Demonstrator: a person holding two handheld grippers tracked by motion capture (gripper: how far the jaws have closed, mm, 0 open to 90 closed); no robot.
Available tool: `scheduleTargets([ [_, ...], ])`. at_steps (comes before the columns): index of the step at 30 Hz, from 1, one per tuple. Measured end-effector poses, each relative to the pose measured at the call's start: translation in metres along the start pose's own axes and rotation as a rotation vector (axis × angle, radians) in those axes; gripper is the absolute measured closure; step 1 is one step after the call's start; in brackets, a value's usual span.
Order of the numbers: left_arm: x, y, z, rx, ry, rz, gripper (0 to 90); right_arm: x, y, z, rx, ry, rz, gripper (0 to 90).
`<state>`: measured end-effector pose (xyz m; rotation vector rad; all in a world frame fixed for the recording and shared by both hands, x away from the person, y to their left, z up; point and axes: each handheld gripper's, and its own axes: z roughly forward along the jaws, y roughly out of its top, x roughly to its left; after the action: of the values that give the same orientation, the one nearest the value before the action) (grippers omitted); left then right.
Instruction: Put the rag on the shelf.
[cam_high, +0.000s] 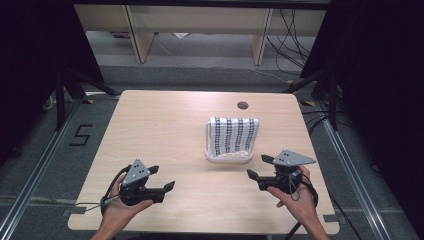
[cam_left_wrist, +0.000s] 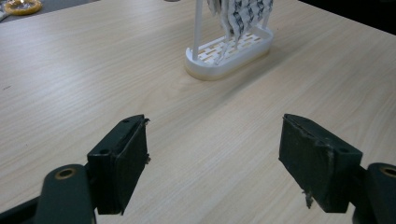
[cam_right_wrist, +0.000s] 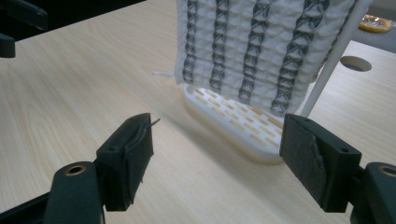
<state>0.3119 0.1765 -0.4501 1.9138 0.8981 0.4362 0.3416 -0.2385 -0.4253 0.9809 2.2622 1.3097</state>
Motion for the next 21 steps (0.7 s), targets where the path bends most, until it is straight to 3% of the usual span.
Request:
scheduleTargets([
  [6, -0.001, -0.011, -0.003, 0.016, 0.006, 0.017, 23.0, 0.003, -0.012, 0.002, -0.004, 0.024, -0.029, 26.2],
  [8, -0.003, -0.015, -0.003, 0.021, 0.007, 0.016, 23.0, 0.007, -0.016, 0.001, 0.004, 0.021, -0.009, 26.1],
  [9, -0.003, -0.016, -0.003, 0.026, 0.004, 0.020, 22.9, 0.006, -0.018, 0.002, 0.002, 0.023, -0.029, 26.0],
  [13, -0.006, -0.022, -0.002, 0.040, 0.010, 0.024, 23.0, 0.009, -0.023, 0.002, 0.004, 0.026, -0.029, 25.4],
  [14, -0.006, -0.023, -0.002, 0.043, 0.010, 0.029, 23.0, 0.012, -0.025, 0.001, 0.016, 0.026, -0.002, 25.3],
  [15, -0.006, -0.023, -0.002, 0.048, 0.011, 0.034, 23.0, 0.010, -0.026, 0.002, 0.008, 0.030, -0.037, 25.3],
  [16, -0.007, -0.024, -0.002, 0.047, 0.009, 0.035, 23.0, 0.012, -0.027, 0.001, 0.017, 0.032, -0.013, 25.3],
  [21, -0.008, -0.027, -0.002, 0.046, 0.005, 0.047, 23.0, 0.018, -0.034, 0.001, 0.034, 0.038, -0.013, 25.1],
])
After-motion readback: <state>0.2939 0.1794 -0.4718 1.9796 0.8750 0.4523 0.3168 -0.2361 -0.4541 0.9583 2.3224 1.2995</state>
